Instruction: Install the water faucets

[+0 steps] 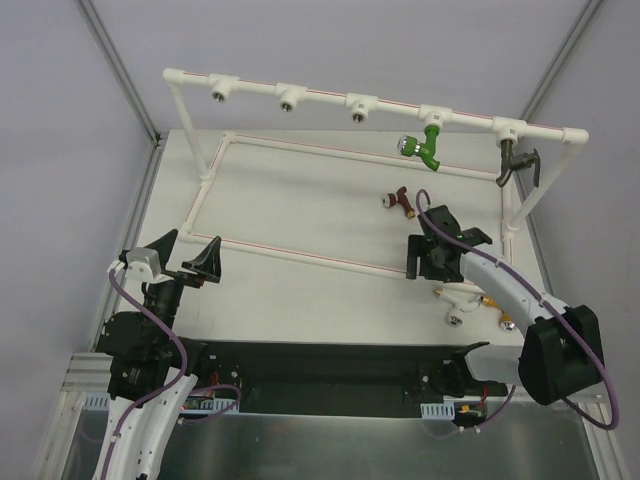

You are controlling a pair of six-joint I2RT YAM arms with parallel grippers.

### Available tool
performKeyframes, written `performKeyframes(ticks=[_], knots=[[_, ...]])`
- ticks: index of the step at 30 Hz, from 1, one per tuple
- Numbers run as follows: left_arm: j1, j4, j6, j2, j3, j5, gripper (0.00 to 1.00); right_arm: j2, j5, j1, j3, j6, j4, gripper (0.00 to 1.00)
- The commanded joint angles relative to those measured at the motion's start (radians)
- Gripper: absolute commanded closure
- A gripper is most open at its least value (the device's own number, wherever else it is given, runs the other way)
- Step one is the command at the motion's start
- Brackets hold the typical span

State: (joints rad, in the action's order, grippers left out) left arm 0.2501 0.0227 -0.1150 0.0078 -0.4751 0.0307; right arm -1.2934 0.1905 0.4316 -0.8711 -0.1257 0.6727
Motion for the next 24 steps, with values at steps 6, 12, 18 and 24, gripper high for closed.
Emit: performKeyframes(ticks=[6,12,18,24], knots=[[0.009,-0.027,0.009,-0.077,0.001,-0.008,0.01,0.007,0.101,-0.129,0.075,0.012,0.076,0.19],[0.009,-0.029,0.009,-0.078,0.003,-0.008,0.01,-0.086,0.054,-0.132,0.093,0.015,0.045,0.19],[0.011,-0.027,0.009,-0.078,0.003,-0.008,0.01,-0.124,-0.019,-0.123,0.11,0.028,0.011,0.29],[0.011,-0.027,0.011,-0.077,0.001,-0.008,0.01,-0.159,-0.033,-0.068,0.083,0.015,0.002,0.45]])
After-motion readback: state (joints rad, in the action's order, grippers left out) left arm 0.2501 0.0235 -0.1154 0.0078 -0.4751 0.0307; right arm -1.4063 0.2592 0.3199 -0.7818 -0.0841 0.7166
